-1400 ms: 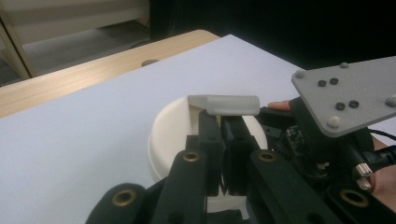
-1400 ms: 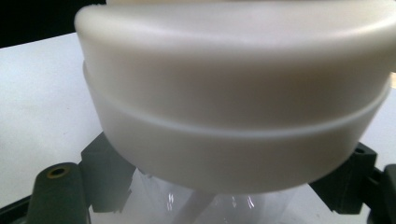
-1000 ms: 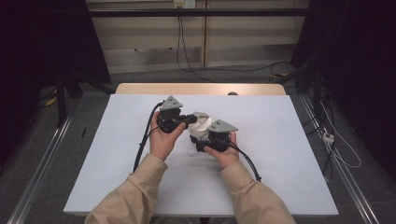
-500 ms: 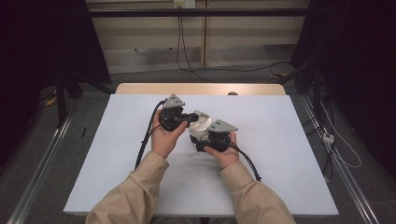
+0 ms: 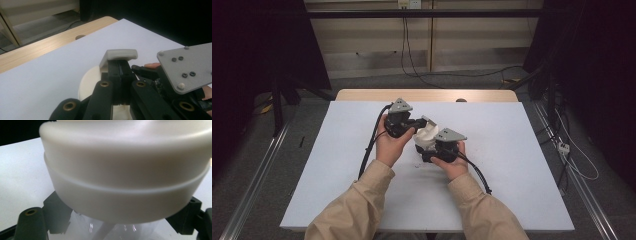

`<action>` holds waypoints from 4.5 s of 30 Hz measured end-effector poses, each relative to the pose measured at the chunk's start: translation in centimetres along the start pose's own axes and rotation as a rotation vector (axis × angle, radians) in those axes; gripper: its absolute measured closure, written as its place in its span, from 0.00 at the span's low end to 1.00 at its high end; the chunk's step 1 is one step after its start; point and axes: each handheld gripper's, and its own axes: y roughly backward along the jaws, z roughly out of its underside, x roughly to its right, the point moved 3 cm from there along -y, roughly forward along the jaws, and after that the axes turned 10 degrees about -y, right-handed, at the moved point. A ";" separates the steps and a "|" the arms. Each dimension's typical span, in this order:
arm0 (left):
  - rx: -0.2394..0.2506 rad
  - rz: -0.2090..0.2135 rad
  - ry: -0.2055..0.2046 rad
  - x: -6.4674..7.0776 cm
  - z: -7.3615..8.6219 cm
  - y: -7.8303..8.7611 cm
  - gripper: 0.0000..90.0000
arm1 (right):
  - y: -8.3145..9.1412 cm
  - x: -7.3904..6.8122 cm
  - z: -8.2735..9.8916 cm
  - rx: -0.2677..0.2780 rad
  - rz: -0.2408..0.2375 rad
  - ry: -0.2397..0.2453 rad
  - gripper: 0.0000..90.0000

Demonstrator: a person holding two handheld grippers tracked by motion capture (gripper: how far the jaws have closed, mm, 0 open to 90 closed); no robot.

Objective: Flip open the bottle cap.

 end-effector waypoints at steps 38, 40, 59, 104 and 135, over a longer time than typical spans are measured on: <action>-0.007 0.003 -0.007 -0.4 -2.1 -1.9 1.00 | 0.0 0.1 0.0 -0.001 0.000 -0.001 0.21; -0.005 0.004 -0.009 -0.4 -2.1 -2.0 1.00 | 0.0 0.1 0.0 -0.001 0.000 -0.002 0.21; -0.022 0.004 -0.009 -0.6 -2.7 -2.8 1.00 | 0.0 0.1 0.0 -0.002 0.001 -0.002 0.21; -0.028 0.021 -0.008 -0.7 -2.9 -5.0 1.00 | -0.1 0.0 0.0 -0.009 0.003 0.005 0.21; -0.026 0.006 -0.019 -0.6 -2.6 -4.6 1.00 | -0.1 0.0 0.0 -0.010 0.006 0.011 0.21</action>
